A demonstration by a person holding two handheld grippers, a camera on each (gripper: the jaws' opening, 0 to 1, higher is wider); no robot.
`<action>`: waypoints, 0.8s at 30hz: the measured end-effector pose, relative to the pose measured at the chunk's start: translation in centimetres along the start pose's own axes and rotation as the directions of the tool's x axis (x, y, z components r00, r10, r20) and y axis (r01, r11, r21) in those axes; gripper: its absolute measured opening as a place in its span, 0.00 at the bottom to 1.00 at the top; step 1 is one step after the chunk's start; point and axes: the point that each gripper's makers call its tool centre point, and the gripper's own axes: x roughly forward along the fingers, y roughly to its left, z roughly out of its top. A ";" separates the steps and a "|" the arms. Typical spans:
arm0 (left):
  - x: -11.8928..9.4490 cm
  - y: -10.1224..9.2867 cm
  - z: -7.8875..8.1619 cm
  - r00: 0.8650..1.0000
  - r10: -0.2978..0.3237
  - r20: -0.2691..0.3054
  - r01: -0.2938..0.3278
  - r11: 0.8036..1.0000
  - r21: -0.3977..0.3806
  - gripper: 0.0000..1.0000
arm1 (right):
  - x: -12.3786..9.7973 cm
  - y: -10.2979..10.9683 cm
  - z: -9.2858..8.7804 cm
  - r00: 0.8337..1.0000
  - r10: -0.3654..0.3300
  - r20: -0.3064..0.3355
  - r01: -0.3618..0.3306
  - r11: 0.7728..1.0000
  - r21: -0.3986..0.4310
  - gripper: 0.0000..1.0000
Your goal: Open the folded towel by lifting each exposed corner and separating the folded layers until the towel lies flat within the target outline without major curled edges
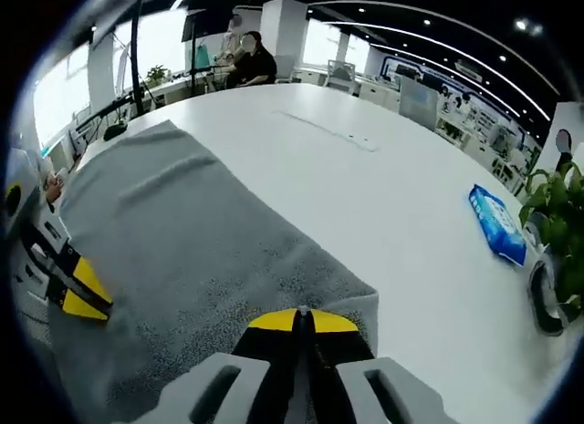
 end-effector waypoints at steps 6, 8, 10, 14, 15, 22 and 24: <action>0.1 0.0 0.0 1.000 0.000 -0.001 0.000 1.000 0.002 0.05 | -3.6 -2.1 2.1 0.997 -0.034 0.075 0.032 0.999 0.031 0.00; 0.1 0.0 0.0 1.000 0.001 -0.001 -0.001 1.000 0.002 0.05 | -4.4 -3.1 2.1 0.995 -0.055 0.084 0.050 0.997 0.052 0.00; 0.1 0.0 0.0 1.000 0.001 -0.001 -0.001 1.000 0.003 0.05 | -5.3 -4.3 1.8 0.993 -0.076 0.086 0.070 0.996 0.063 0.00; 0.1 0.0 0.0 1.000 0.002 -0.001 -0.002 1.000 0.005 0.05 | -6.5 -6.6 0.5 0.991 -0.117 0.072 0.110 0.990 0.091 0.00; 0.1 0.0 0.0 1.000 0.002 -0.001 -0.002 1.000 0.005 0.05 | -6.6 -6.9 0.2 0.990 -0.124 0.070 0.117 0.988 0.096 0.00; 0.1 0.0 0.0 1.000 0.001 0.000 -0.001 1.000 0.004 0.05 | -6.8 -9.3 -2.2 0.988 -0.156 0.017 0.154 0.983 0.104 0.00; 0.1 0.1 0.0 1.000 0.001 0.001 -0.001 1.000 0.002 0.05 | -6.7 -9.6 -2.7 0.987 -0.164 -0.007 0.164 0.984 0.076 0.00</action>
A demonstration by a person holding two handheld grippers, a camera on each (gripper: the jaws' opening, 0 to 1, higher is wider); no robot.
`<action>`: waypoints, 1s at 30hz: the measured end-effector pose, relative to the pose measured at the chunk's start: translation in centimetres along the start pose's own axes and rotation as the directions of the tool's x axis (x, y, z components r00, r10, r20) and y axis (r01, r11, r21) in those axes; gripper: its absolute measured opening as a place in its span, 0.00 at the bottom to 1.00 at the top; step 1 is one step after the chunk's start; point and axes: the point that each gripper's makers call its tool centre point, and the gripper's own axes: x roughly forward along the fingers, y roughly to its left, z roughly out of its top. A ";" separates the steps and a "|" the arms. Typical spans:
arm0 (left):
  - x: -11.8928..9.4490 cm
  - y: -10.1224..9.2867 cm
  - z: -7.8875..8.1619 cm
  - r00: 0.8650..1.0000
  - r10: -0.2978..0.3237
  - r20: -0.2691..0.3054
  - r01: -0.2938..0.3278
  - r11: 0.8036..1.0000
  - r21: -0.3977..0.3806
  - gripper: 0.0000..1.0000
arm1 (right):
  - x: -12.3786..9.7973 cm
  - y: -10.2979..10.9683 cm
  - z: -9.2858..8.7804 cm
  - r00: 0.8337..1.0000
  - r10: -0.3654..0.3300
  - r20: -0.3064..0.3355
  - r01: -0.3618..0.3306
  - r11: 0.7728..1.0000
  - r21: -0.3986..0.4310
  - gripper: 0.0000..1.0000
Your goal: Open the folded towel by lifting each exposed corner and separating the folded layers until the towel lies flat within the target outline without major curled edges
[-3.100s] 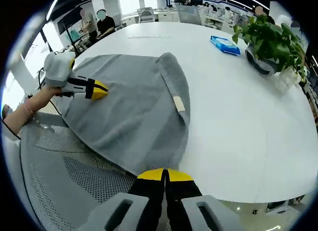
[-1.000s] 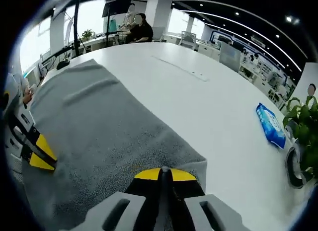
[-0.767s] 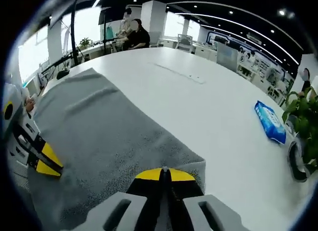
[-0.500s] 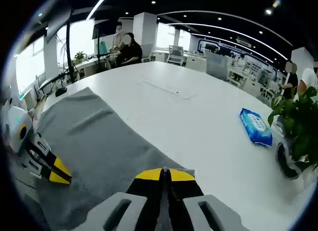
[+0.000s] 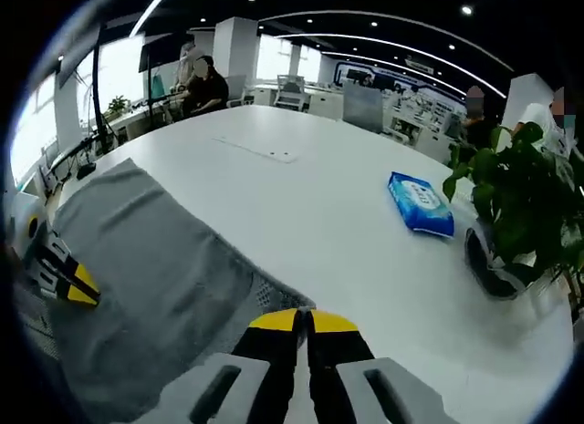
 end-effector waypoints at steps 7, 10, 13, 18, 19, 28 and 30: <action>0.0 0.0 0.0 1.000 -0.002 0.003 0.002 1.000 -0.005 0.05 | 1.7 -0.6 -1.5 0.998 -0.016 -0.060 0.012 0.998 -0.057 0.00; 0.0 0.0 0.0 1.000 -0.003 0.005 0.003 1.000 -0.005 0.05 | 2.4 -0.3 -2.1 0.997 -0.018 -0.080 0.014 0.998 -0.054 0.00; 0.0 0.0 0.0 1.000 -0.005 0.008 0.005 1.000 -0.007 0.06 | 3.3 -0.2 -2.7 0.995 -0.025 -0.101 0.018 0.998 -0.067 0.00; 0.0 0.2 0.0 1.000 -0.015 0.017 0.016 0.999 -0.043 0.06 | 4.6 -0.8 -3.5 0.994 -0.007 -0.113 0.004 1.000 -0.027 0.01; 0.0 0.2 -0.1 1.000 -0.023 0.017 0.024 0.997 -0.078 0.06 | 4.4 -0.8 -3.4 0.995 -0.006 -0.105 0.003 1.000 -0.025 0.02; -2.6 2.5 2.0 0.993 0.007 0.121 0.018 0.980 -0.198 0.20 | -0.7 0.0 0.5 0.994 0.043 0.099 -0.050 0.996 0.069 0.26; -4.2 4.7 2.2 0.989 0.067 0.134 -0.036 0.975 -0.221 0.24 | -2.3 1.7 0.5 0.987 0.083 0.134 -0.096 0.991 0.096 0.41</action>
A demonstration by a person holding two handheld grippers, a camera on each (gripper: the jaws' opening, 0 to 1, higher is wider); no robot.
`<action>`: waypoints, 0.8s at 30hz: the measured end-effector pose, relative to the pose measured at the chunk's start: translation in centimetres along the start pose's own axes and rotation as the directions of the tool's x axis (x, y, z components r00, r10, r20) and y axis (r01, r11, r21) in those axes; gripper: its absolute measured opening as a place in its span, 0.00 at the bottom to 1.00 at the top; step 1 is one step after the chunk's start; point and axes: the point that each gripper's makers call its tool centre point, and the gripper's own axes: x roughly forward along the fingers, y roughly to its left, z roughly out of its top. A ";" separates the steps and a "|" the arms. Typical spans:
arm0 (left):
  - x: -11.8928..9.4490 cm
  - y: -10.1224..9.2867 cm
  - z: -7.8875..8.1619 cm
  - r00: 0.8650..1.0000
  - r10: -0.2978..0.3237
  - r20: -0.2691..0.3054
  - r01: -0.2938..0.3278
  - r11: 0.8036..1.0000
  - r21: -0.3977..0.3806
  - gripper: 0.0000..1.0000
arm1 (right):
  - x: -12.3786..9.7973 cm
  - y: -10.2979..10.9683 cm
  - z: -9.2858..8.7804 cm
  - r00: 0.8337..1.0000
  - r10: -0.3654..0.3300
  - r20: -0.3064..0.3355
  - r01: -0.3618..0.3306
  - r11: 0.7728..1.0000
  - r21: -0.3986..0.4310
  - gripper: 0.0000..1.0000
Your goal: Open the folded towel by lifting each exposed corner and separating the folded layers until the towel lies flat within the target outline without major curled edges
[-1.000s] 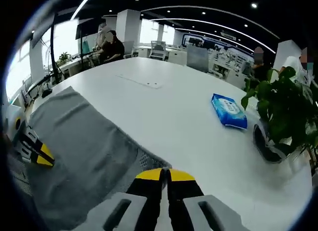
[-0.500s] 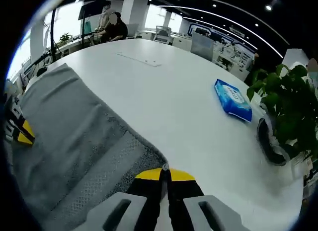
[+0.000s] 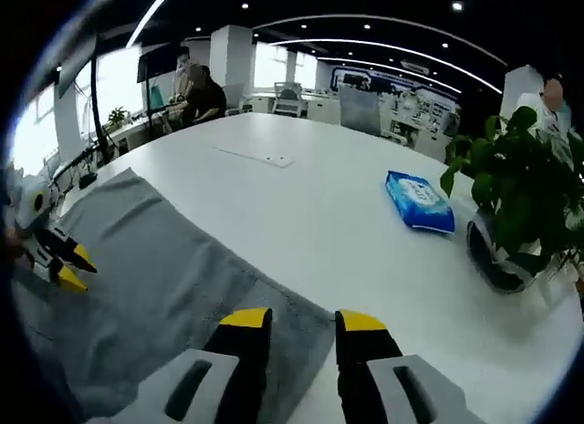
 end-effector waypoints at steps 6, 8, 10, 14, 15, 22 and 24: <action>-5.9 9.7 -0.8 0.975 0.222 -0.003 -0.222 0.975 -0.030 0.41 | -2.7 6.3 -3.5 0.991 0.128 -0.045 -0.123 0.988 0.096 0.65; -8.0 13.3 -2.5 0.956 0.292 -0.032 -0.293 0.956 -0.028 0.49 | -2.8 7.8 -5.3 0.983 0.163 -0.086 -0.156 0.985 0.079 0.71; -9.9 16.4 -4.8 0.931 0.352 -0.094 -0.354 0.935 -0.006 0.54 | -3.0 9.6 -6.4 0.978 0.174 -0.112 -0.171 0.984 0.039 0.76; -12.0 19.5 -7.4 0.914 0.387 -0.122 -0.387 0.922 0.026 0.68 | -3.3 12.6 -8.2 0.966 0.194 -0.173 -0.209 0.975 -0.071 0.80; -12.2 19.8 -7.7 0.916 0.386 -0.113 -0.383 0.923 0.040 0.76 | -3.3 13.3 -8.4 0.964 0.195 -0.182 -0.214 0.973 -0.091 0.81; -11.2 18.4 -9.2 0.953 0.257 -0.158 -0.252 0.966 0.054 0.87 | -2.9 15.8 -12.5 0.918 0.203 -0.340 -0.253 0.961 -0.111 0.91; -10.9 18.4 -9.2 0.955 0.247 -0.165 -0.246 0.969 0.025 0.87 | -2.7 15.2 -12.7 0.926 0.163 -0.341 -0.236 0.954 -0.185 0.93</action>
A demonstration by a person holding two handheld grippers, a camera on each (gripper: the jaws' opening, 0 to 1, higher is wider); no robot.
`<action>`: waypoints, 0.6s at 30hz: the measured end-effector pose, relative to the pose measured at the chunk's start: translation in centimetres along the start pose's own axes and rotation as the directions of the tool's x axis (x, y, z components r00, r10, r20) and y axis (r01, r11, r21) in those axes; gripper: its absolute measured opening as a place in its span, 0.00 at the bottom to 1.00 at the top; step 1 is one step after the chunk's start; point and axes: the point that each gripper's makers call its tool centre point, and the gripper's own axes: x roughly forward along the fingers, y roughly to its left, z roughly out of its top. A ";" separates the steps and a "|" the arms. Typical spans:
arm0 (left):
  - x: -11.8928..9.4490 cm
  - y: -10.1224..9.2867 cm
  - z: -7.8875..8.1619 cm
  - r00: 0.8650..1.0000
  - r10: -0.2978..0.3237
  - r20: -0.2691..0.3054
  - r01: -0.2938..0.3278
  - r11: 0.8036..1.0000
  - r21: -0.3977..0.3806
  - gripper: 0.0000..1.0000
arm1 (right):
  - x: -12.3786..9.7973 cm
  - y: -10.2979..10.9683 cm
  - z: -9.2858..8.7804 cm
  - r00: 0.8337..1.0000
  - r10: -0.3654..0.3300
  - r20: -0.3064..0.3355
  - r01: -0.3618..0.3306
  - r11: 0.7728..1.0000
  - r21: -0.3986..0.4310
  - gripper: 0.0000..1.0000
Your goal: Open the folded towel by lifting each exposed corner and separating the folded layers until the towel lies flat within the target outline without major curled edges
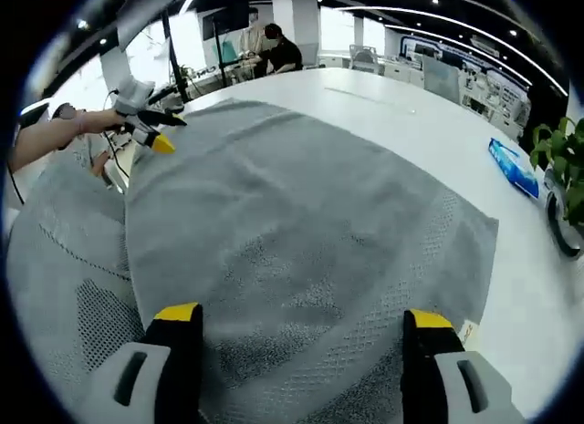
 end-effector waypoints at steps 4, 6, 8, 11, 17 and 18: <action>0.9 0.6 0.3 1.000 -0.015 -0.008 0.016 0.999 0.032 0.90 | 0.1 -0.1 0.3 1.000 -0.002 0.008 0.002 0.999 0.037 0.94; 1.0 0.4 0.6 1.000 -0.020 -0.010 0.020 0.999 0.042 0.91 | 0.1 -0.5 0.4 1.000 -0.010 0.013 0.010 0.999 0.047 0.95; 1.2 0.3 0.8 0.999 -0.030 -0.015 0.031 0.998 0.049 0.91 | 0.2 -0.9 0.5 1.000 -0.015 0.019 0.014 0.998 0.053 0.95; 1.7 0.2 1.3 0.999 -0.036 -0.015 0.037 0.998 0.053 0.91 | 0.3 -1.8 0.8 0.999 -0.023 0.026 0.022 0.998 0.063 0.96; 3.0 -0.1 2.8 0.999 -0.037 -0.008 0.038 0.998 0.050 0.91 | 0.6 -3.8 1.3 0.999 -0.034 0.042 0.030 0.997 0.076 0.96; 3.4 -0.2 3.2 0.999 -0.039 -0.004 0.039 0.998 0.051 0.91 | 0.7 -4.5 1.5 0.998 -0.039 0.052 0.035 0.996 0.082 0.96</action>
